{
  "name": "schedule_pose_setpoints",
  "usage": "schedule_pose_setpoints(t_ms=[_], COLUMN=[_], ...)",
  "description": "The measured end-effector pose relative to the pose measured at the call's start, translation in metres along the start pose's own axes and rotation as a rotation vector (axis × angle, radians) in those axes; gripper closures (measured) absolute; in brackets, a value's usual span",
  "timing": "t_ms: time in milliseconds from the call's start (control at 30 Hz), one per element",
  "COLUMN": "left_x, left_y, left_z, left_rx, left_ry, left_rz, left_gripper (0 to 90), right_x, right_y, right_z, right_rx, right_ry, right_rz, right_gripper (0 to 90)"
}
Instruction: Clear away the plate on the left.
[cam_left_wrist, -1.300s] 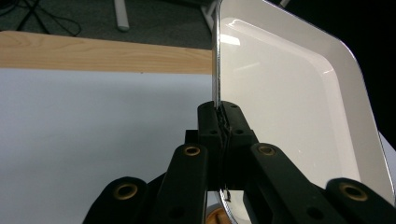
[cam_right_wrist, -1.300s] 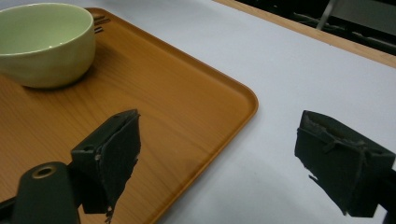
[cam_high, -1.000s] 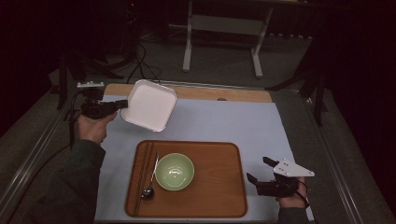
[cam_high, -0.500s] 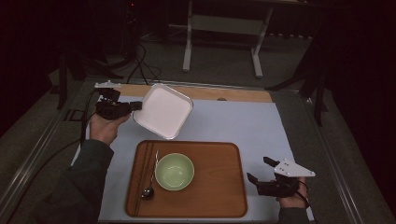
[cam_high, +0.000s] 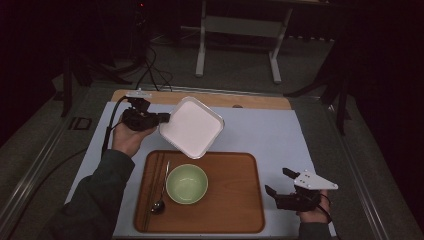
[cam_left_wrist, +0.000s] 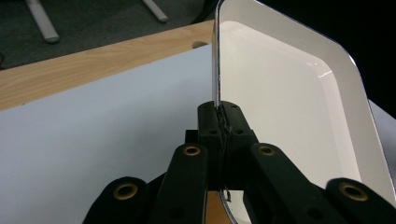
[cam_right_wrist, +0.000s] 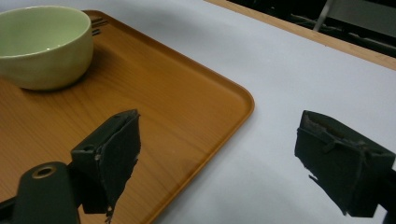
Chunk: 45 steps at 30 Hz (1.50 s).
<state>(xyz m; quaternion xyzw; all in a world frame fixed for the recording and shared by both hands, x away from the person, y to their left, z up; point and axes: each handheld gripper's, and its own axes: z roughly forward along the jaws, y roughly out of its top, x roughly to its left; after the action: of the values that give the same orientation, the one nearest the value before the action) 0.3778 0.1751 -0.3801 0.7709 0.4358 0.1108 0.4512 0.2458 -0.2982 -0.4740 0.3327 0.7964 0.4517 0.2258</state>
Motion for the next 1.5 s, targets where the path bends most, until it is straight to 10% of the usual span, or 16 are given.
schedule_pose_setpoints(t_ms=[1500], left_x=[-0.059], left_y=[-0.001], left_z=[0.063], left_rx=[0.104], left_ry=[-0.146], left_rz=[0.23], left_gripper=[89.3], right_x=[-0.004], right_y=[-0.002], right_z=[-0.003], right_rx=[-0.005], right_ry=[-0.008], right_rz=[0.013], right_gripper=[13.9])
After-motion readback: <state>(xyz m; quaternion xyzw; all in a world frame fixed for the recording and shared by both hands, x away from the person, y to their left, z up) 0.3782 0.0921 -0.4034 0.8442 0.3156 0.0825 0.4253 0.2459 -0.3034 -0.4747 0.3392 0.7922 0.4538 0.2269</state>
